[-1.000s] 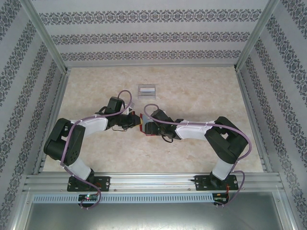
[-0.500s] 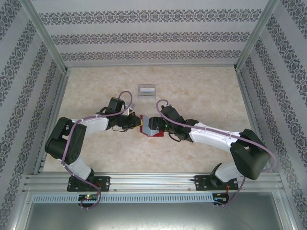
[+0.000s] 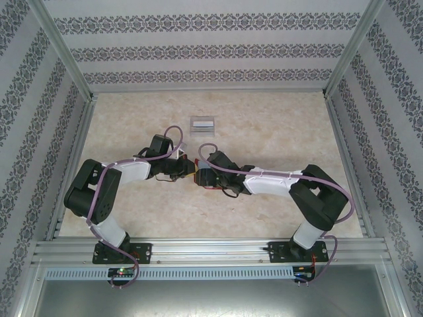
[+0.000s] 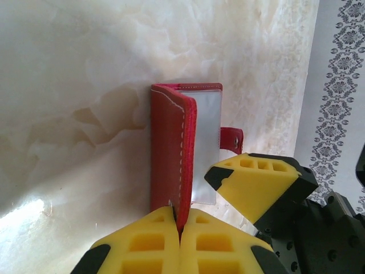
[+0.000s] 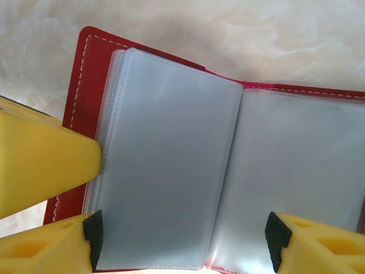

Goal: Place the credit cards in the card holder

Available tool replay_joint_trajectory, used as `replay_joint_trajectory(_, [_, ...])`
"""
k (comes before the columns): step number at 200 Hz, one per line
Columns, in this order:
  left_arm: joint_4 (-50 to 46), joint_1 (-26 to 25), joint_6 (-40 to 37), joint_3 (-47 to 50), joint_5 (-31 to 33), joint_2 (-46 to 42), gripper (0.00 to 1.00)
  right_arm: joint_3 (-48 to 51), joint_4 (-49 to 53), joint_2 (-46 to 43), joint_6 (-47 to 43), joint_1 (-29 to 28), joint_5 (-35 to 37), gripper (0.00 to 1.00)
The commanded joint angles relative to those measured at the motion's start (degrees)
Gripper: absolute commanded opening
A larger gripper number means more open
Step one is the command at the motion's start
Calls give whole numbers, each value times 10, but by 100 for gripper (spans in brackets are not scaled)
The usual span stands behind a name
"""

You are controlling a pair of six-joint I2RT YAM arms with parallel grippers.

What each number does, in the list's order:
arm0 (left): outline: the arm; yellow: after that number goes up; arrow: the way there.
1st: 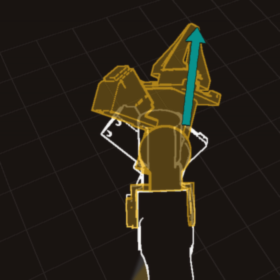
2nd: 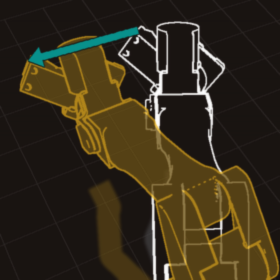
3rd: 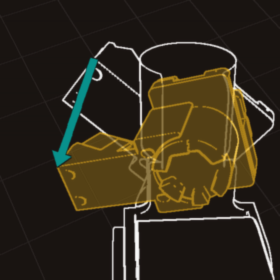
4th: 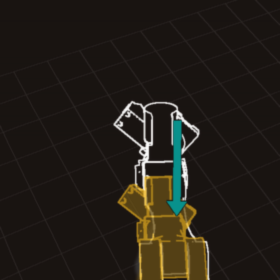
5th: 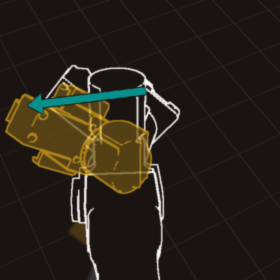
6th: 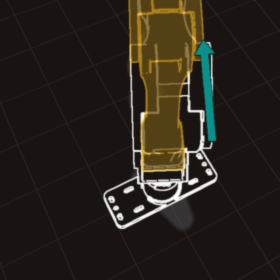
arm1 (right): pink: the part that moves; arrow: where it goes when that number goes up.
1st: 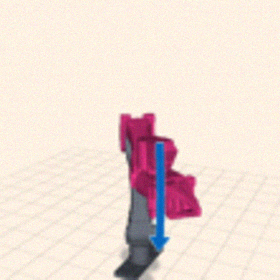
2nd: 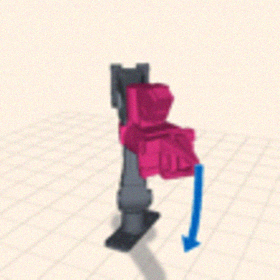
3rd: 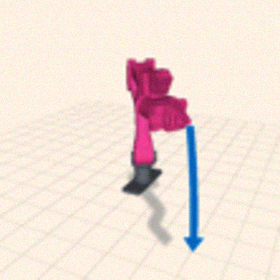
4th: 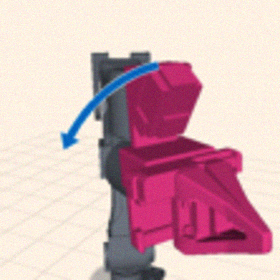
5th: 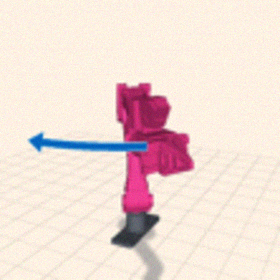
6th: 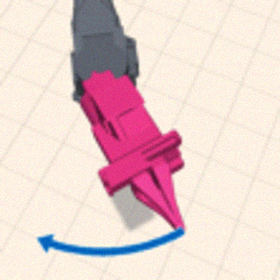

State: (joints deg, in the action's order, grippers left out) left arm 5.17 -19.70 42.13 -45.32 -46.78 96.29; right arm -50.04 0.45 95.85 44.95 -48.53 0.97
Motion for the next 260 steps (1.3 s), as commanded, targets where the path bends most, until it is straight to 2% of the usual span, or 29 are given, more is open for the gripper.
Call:
replay_joint_trajectory(1, [33,5,9,5,-24,7,0,-5,-14,7,19,-4,-3,77])
replay_joint_trajectory(58, [34,5,11,-3,-44,22,0,28,-50,-30,52,-5,-32,78])
replay_joint_trajectory(109, [33,5,13,-5,-50,24,0,28,-62,13,52,-3,-40,77])
replay_joint_trajectory(152, [41,5,19,-4,-55,25,0,26,-20,19,31,-8,3,74])
replay_joint_trajectory(188, [40,5,17,-5,-50,26,0,28,-19,8,16,-9,-4,71])
replay_joint_trajectory(223, [38,5,18,-2,-47,28,0,28,-33,-23,-1,-9,-26,78])
replay_joint_trajectory(260, [25,5,16,-3,-45,22,0,39,-34,-50,-5,-1,-20,79])
